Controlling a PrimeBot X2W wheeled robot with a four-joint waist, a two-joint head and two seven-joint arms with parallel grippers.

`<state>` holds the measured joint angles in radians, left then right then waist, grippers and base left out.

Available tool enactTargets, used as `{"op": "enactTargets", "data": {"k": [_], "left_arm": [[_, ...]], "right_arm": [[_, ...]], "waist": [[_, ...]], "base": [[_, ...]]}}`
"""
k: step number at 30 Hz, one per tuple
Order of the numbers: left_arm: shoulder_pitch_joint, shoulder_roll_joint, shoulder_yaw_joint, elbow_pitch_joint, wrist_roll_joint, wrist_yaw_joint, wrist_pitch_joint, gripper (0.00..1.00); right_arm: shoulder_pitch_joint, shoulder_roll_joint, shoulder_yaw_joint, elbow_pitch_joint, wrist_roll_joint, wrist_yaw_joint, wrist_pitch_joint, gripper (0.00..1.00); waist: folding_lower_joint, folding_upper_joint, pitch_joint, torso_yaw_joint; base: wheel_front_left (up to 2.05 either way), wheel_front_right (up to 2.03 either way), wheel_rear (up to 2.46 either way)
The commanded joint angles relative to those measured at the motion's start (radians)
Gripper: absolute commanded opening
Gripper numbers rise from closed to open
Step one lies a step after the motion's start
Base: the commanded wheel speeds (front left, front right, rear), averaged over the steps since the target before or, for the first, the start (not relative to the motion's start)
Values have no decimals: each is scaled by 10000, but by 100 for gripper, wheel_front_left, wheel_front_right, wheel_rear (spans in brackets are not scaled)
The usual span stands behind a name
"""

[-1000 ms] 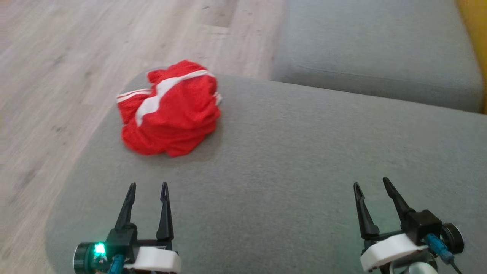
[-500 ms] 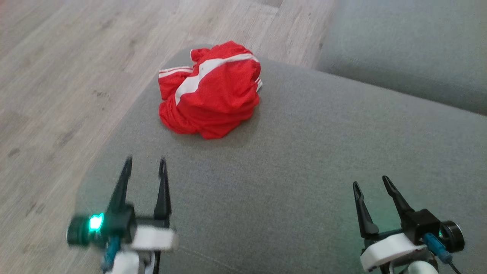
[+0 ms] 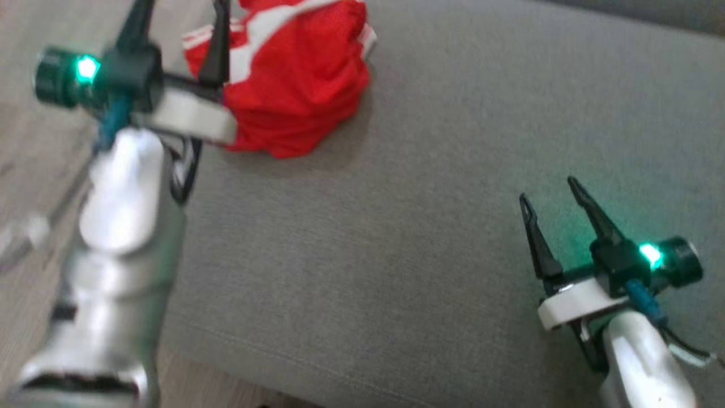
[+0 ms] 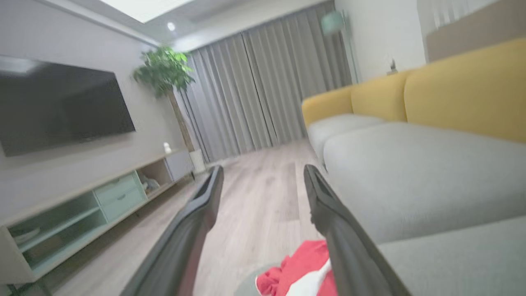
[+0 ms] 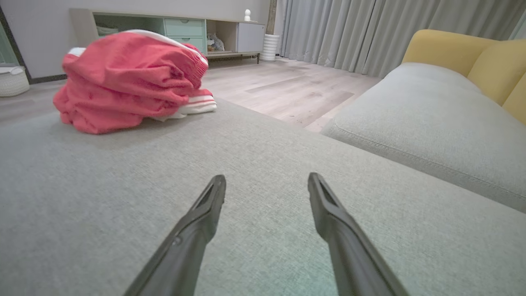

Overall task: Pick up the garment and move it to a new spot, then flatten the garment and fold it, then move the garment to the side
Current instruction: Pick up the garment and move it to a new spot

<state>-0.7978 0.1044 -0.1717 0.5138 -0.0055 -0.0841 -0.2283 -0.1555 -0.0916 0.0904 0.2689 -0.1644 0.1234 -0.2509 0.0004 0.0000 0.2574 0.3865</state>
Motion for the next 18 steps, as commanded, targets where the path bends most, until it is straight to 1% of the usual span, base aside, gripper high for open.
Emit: {"op": "enactTargets", "data": {"k": [1,5,9,10,12,15,16,17,18], "left_arm": [[-1055,508,144,594,-19,-122,422,100],[-2623,689,-63,2794,-278,-354,1805,100],[-3463,805,-115,4588,-853,-443,3149,100],[-3463,805,-115,4588,-853,-443,3149,100],[-3744,904,-172,5447,-1076,-455,3728,100],[-3881,945,-260,5781,-1125,-459,3785,100],[-3966,944,-280,5853,-1157,-460,3649,80],[-4053,921,-300,5879,-1183,-460,3438,0],[-4136,874,-321,5895,-1221,-461,3219,0]], "right_arm": [[-372,-209,375,-356,-27,73,-109,100],[-841,-490,353,-564,-34,73,-109,100],[-1124,-650,328,-695,-54,73,-109,100],[-1124,-650,328,-695,-54,73,-109,100],[-1208,-714,292,-803,-56,73,-109,100],[-1220,-741,222,-883,-78,73,-109,100],[-1214,-745,177,-916,-97,73,-109,100],[-1204,-743,162,-933,-110,73,-109,100],[-1183,-752,196,-927,-121,73,-109,100]], "waist": [[-4,0,1080,-784],[-4,0,1777,-1248],[-4,0,2287,-1641],[-4,0,2287,-1641],[-4,0,2559,-1755],[-4,0,2719,-1724],[-4,0,2776,-1679],[-4,0,2797,-1632],[-4,0,2781,-1576]], "base": [[0,0,0],[0,0,0],[0,0,0],[0,0,0],[0,0,0],[0,0,0],[0,0,0],[0,0,0],[0,0,0]]}}
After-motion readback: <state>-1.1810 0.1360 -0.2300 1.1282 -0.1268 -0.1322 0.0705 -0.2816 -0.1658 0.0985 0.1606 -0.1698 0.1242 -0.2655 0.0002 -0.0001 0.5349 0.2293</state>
